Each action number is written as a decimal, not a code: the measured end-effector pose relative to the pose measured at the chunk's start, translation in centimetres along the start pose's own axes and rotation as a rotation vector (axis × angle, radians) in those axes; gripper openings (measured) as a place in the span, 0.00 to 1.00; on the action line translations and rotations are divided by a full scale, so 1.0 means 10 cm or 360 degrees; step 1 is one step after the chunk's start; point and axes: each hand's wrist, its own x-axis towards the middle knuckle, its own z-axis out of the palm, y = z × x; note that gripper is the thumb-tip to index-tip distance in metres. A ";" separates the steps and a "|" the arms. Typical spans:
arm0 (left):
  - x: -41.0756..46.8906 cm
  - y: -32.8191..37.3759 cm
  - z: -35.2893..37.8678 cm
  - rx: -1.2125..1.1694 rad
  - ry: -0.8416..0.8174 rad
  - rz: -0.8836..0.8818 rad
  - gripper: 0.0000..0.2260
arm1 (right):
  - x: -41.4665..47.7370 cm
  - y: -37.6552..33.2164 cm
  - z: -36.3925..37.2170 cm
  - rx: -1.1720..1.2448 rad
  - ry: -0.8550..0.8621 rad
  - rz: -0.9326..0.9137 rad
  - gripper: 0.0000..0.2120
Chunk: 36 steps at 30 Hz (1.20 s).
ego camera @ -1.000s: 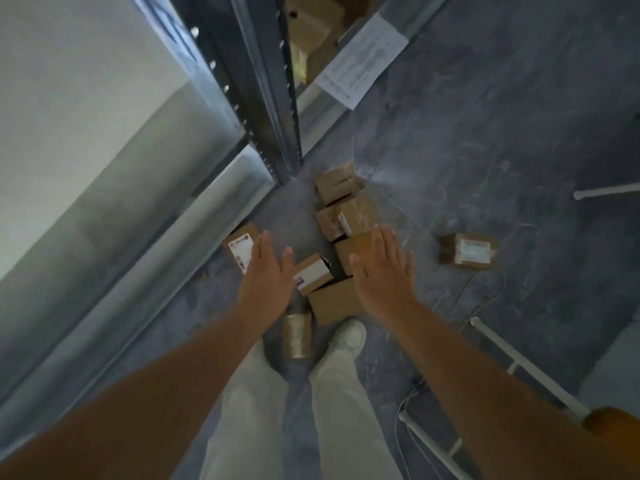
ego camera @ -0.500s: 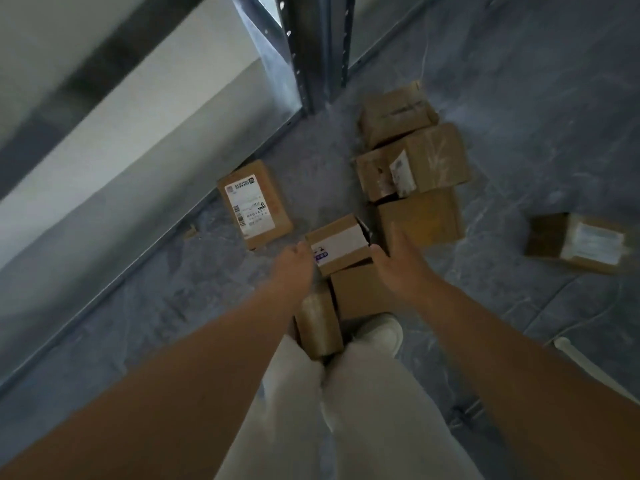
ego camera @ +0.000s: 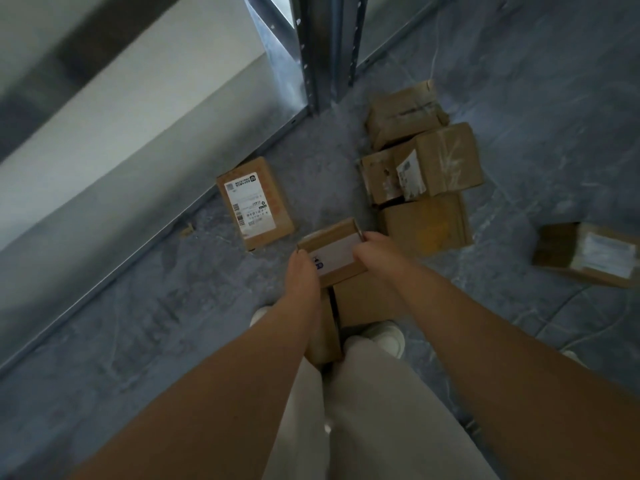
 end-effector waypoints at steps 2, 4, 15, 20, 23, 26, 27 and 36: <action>-0.29 0.07 -0.12 -0.0062 -0.0038 0.0009 0.17 | -0.29 -0.06 -0.01 0.0052 0.0023 -0.0011 0.20; -0.64 0.23 -0.23 -0.0137 -0.0071 0.0033 0.16 | -0.66 -0.16 -0.06 0.0121 0.0043 0.0006 0.20; -3.21 1.73 -0.76 0.0371 -0.0312 0.0953 0.10 | -3.55 -1.44 -0.82 0.0834 0.0172 -0.0126 0.12; -4.48 2.20 -1.18 0.0017 -0.0400 0.1324 0.09 | -4.88 -2.13 -1.14 0.0933 0.0300 -0.0607 0.16; -5.19 2.38 -1.46 -0.0162 -0.0429 0.1507 0.09 | -5.51 -2.43 -1.20 0.0844 0.0297 -0.0866 0.22; -5.78 2.42 -1.73 -0.0267 -0.0317 0.1810 0.08 | -6.02 -2.58 -1.23 0.0777 0.0320 -0.1085 0.23; -5.96 2.41 -1.80 -0.0300 -0.0264 0.1924 0.08 | -6.16 -2.61 -1.24 0.0760 0.0306 -0.1169 0.22; -6.91 2.20 -2.11 -0.0486 -0.0211 0.2235 0.09 | -6.77 -2.61 -1.38 0.0728 -0.0173 -0.1323 0.18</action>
